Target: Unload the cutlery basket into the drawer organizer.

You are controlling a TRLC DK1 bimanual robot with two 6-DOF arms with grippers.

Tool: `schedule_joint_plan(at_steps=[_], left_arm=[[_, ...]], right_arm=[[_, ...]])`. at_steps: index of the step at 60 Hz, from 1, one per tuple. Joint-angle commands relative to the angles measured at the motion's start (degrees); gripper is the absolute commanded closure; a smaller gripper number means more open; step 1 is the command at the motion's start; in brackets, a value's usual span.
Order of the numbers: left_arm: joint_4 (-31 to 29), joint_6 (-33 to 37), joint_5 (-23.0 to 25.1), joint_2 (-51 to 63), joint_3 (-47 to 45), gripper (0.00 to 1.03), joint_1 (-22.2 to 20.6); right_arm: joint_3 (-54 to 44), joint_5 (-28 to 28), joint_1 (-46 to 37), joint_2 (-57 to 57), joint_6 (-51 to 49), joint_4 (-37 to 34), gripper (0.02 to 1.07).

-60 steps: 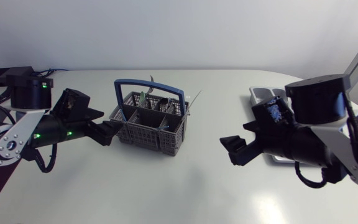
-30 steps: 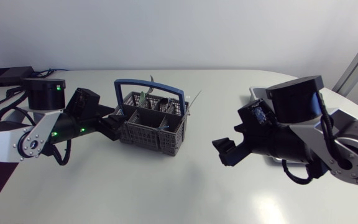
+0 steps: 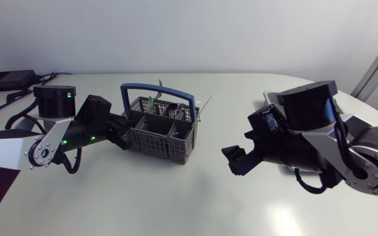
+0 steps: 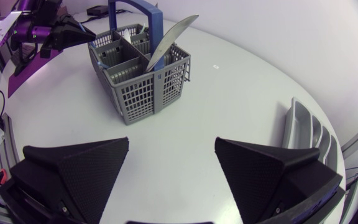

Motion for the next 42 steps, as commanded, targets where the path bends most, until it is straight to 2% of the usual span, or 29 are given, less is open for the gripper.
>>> schedule_joint_plan(at_steps=[1, 5, 13, 34, 42], left_arm=[[0.91, 0.41, 1.35, -0.45, 1.00, 0.98, -0.30], [0.56, -0.65, 3.37, -2.12, 1.61, 0.98, -0.12], [-1.29, -0.74, 3.46, -5.73, 2.49, 1.00, -0.38], [-15.00, -2.41, 5.13, -20.05, 10.66, 1.00, -0.03], [-21.33, -5.39, 5.48, -26.03, 15.59, 1.00, -0.47]], right_arm=[[-0.08, 0.19, 0.70, 0.73, -1.20, 0.87, 0.07], [-0.08, 0.27, 0.97, 0.73, -1.46, 0.87, 0.07], [-0.17, 0.80, 1.50, 0.38, -1.82, 0.87, 0.07], [-1.05, 1.06, 3.34, -3.14, -4.54, 1.22, 0.07], [-0.87, 4.76, 6.07, -6.21, -8.85, 1.22, 0.07]])
